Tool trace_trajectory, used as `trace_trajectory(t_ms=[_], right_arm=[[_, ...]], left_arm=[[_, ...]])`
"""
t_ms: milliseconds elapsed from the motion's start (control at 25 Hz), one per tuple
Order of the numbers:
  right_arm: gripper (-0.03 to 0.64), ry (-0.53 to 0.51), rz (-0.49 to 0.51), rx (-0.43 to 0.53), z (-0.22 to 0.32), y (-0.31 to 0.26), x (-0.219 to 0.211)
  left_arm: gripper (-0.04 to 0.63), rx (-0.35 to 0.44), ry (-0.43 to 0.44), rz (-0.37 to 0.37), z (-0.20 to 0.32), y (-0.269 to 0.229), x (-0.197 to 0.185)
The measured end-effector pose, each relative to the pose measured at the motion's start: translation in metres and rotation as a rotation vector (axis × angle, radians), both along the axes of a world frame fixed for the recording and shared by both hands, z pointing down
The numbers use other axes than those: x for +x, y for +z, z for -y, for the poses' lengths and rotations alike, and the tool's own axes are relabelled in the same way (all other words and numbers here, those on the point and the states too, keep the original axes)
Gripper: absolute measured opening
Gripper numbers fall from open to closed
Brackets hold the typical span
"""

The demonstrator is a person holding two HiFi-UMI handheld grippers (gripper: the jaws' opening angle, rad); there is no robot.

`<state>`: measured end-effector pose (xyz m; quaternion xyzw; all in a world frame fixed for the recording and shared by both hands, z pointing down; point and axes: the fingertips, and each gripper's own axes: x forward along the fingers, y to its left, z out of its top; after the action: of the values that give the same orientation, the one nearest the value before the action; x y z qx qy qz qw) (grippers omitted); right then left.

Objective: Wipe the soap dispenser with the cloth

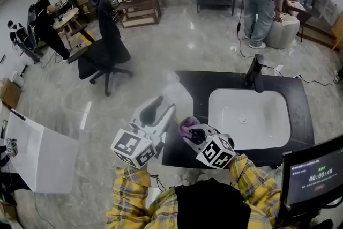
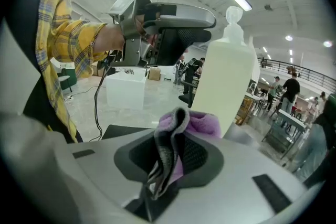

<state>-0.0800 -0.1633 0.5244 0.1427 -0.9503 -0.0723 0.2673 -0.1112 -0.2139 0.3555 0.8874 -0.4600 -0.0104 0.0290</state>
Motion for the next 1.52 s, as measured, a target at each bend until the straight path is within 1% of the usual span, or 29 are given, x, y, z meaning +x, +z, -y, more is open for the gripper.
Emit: trace_trajectory(t_ms=[160, 240, 400, 480, 640, 800, 920, 1160, 1200, 1280, 1400, 1520], right_arm=[[0.081, -0.006, -0.002, -0.031, 0.001, 0.003, -0.002], [0.081, -0.009, -0.004, -0.042, 0.001, 0.004, -0.002], [0.081, 0.001, -0.012, -0.032, -0.001, 0.001, 0.001], [0.081, 0.016, 0.004, -0.025, -0.001, -0.004, 0.003], [0.080, 0.069, 0.077, -0.022, 0.000, -0.022, 0.006], [0.081, 0.142, 0.121, 0.002, 0.003, -0.043, 0.013], [0.081, 0.198, 0.151, 0.016, 0.004, -0.058, 0.019], [0.080, 0.258, 0.155, 0.040, 0.007, -0.064, 0.032], [0.080, 0.262, 0.156, 0.041, 0.007, -0.065, 0.033], [0.081, 0.265, 0.159, 0.044, 0.008, -0.066, 0.034], [0.080, 0.264, 0.167, 0.045, 0.007, -0.068, 0.034], [0.080, 0.257, 0.177, 0.046, 0.006, -0.072, 0.032]], left_arm=[[0.163, -0.035, -0.086, 0.026, 0.010, 0.004, -0.006], [0.183, -0.053, -0.116, 0.035, 0.014, 0.006, -0.006], [0.192, -0.042, -0.148, 0.087, 0.018, 0.000, -0.002], [0.195, -0.041, -0.164, 0.099, 0.020, -0.002, 0.000], [0.218, -0.047, -0.170, 0.102, 0.023, -0.009, 0.008], [0.224, -0.032, -0.245, 0.122, 0.028, -0.023, 0.007], [0.224, -0.002, -0.270, 0.131, 0.031, -0.037, 0.012], [0.222, 0.016, -0.351, 0.211, 0.042, -0.032, 0.018], [0.214, 0.022, -0.357, 0.222, 0.043, -0.030, 0.016], [0.169, 0.030, -0.361, 0.239, 0.044, -0.029, 0.015], [0.169, 0.027, -0.344, 0.250, 0.046, -0.027, 0.017], [0.165, 0.016, -0.301, 0.233, 0.047, -0.026, 0.018]])
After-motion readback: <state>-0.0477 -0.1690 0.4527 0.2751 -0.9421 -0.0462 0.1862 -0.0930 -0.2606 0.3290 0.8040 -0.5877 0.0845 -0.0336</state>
